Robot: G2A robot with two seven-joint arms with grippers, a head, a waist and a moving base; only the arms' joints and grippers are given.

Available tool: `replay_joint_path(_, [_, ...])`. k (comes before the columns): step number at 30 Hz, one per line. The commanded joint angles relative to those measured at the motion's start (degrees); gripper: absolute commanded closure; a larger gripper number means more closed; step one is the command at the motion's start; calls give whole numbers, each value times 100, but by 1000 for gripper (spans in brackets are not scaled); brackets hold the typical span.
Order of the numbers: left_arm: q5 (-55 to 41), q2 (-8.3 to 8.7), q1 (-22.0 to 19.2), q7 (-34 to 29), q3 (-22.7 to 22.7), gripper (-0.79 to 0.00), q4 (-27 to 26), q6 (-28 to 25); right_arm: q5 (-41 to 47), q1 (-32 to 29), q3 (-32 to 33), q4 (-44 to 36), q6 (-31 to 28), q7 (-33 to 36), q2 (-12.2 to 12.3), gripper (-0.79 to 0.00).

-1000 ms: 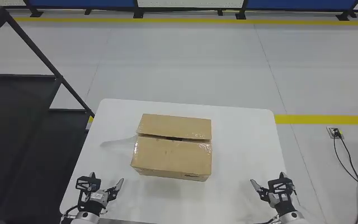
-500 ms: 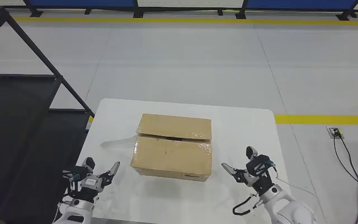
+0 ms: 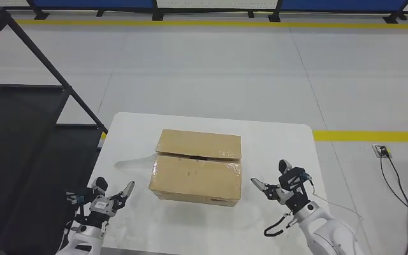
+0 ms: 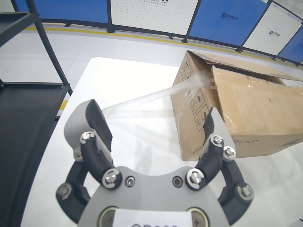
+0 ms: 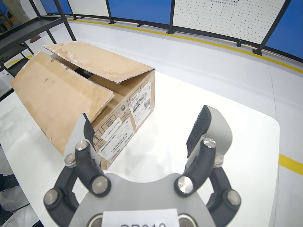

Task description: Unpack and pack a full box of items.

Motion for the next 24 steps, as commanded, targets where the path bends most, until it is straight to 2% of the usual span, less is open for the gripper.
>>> replay_joint_path(1, [-191, -21, -202, -144, 93, -785, 92, 141, 826, 195, -34, 251, -449, -15, -13, -785])
replay_joint_path(5, [-513, -40, -557, -439, 189, -785, 179, 149, 2219, 704, -124, 846, -1482, 228, -23, -785])
replay_joint_path(8, [-603, -53, -715, -491, 261, -785, 236, 128, 3430, 1081, -195, 1352, -1969, 898, -13, -785])
replay_joint_path(14, [-886, -94, -845, -404, 369, -785, 300, 233, 5253, 1791, -440, 2192, -2226, 2581, 32, -785])
replay_joint_path(20, [-1061, -117, -905, -422, 386, -785, 341, 298, 5929, 2265, -783, 2616, -2079, 3319, 16, -785])
replay_joint_path(24, [-1109, -127, -940, -407, 390, -785, 368, 301, 6136, 2436, -909, 2716, -2124, 3550, 15, -785])
